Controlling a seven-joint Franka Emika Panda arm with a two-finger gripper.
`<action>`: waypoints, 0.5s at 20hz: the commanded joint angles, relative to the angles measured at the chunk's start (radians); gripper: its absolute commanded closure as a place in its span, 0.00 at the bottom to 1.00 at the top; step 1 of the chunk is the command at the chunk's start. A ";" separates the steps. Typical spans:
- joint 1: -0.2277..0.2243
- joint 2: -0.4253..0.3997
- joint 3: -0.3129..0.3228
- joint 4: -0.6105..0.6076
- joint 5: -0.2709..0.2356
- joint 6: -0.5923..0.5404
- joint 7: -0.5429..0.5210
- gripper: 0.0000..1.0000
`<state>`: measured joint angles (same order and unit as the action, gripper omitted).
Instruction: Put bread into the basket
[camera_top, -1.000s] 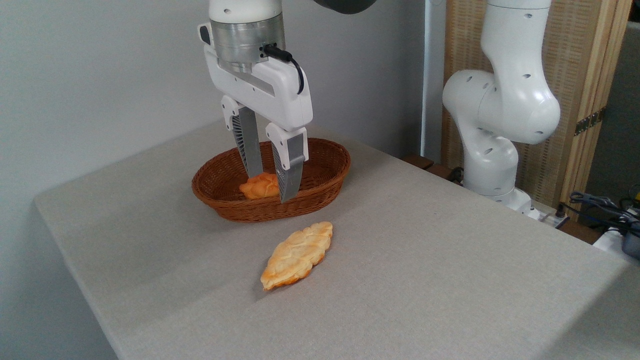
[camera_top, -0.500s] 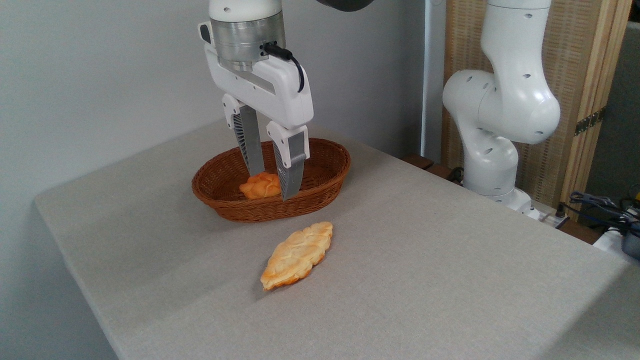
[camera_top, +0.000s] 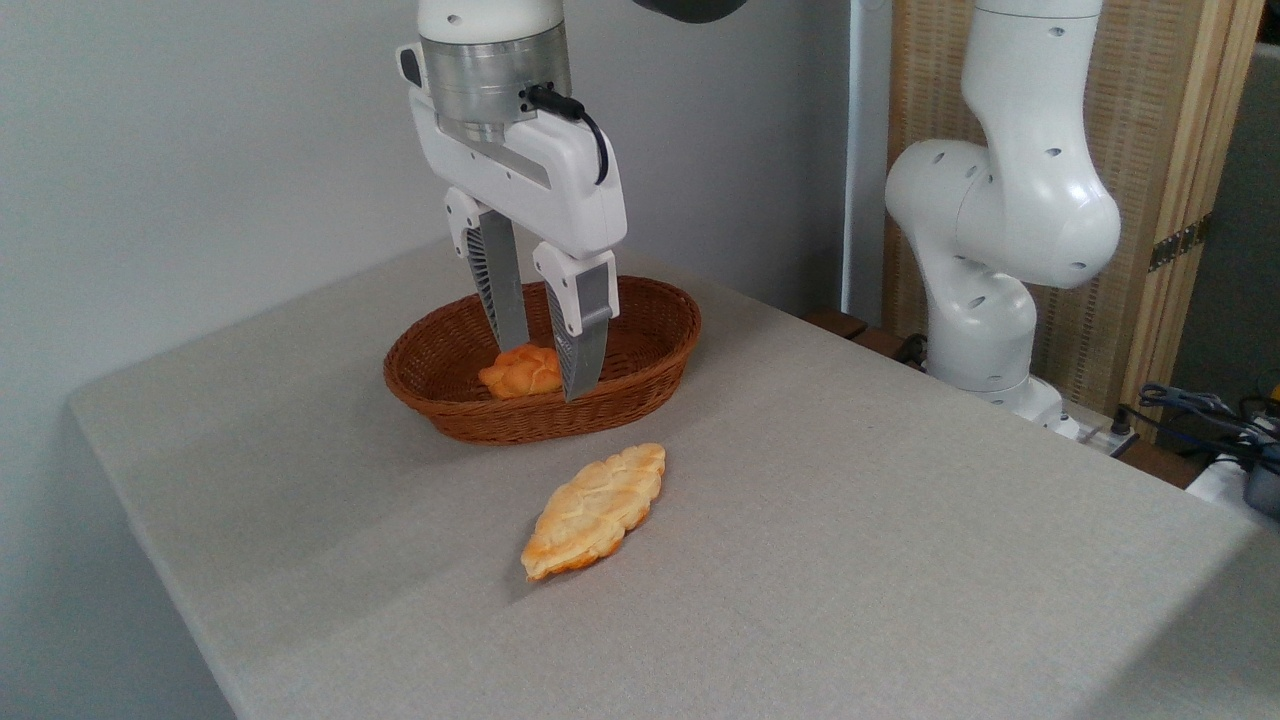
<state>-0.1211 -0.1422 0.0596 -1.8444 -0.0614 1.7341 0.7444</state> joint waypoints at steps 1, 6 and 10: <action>-0.006 0.000 0.003 0.019 0.000 -0.033 0.000 0.00; -0.006 -0.002 0.003 0.019 0.000 -0.034 0.001 0.00; -0.008 0.000 0.003 0.019 0.000 -0.053 0.004 0.00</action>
<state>-0.1227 -0.1422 0.0595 -1.8444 -0.0614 1.7278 0.7444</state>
